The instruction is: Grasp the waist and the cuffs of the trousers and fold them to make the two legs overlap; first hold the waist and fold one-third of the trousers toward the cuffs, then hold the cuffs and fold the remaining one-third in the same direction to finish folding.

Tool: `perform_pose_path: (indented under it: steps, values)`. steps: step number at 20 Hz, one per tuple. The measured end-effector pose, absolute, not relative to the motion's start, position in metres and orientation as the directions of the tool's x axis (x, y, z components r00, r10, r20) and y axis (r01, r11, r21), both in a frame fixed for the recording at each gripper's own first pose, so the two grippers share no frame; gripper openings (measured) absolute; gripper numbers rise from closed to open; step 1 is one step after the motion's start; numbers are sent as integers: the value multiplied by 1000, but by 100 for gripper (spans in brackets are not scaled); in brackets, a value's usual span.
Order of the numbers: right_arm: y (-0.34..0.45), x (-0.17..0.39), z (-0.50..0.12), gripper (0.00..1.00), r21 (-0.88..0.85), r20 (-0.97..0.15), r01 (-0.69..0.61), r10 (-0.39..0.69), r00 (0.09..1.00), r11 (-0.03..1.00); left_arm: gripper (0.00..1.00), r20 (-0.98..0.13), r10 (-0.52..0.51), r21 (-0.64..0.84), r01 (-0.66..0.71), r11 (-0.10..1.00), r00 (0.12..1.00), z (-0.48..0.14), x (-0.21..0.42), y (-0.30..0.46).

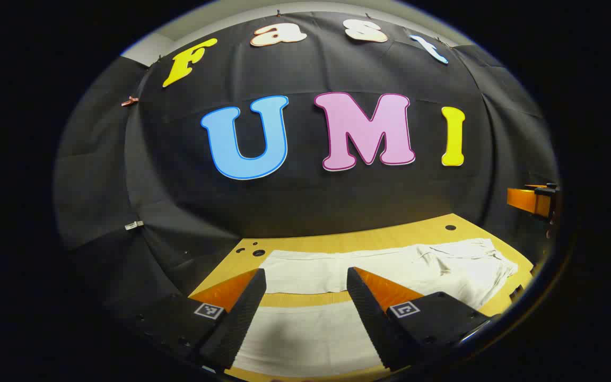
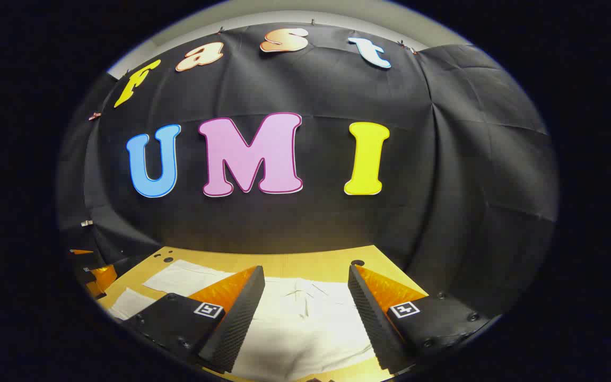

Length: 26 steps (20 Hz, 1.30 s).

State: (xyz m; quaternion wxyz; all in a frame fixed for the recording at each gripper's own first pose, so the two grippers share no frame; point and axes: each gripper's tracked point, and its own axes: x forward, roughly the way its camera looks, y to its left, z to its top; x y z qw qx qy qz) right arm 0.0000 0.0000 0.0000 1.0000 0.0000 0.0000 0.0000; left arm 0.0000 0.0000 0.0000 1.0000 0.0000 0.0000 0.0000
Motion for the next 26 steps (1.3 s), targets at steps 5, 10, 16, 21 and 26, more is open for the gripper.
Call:
perform_pose_path:
  steps: [5,10,16,21,26]
  values:
    - [-14,25,-14,97,-16,-35,-43,43,998,999,97,-21,32,-13,-32,999,999,4,15,-17]
    - [-17,37,-25,98,-21,-69,-67,65,996,998,97,-17,44,-8,-44,999,999,8,23,-31]
    - [-11,35,-19,98,-68,-67,-70,65,996,995,97,-19,-6,23,7,1000,1000,3,25,-39]
    - [-6,33,-19,98,-107,-82,-104,96,992,989,97,-16,51,22,-50,998,999,-1,30,-16]
    - [-12,33,-27,98,-229,-102,-153,132,986,961,97,-96,86,-85,-94,992,992,-28,31,6]
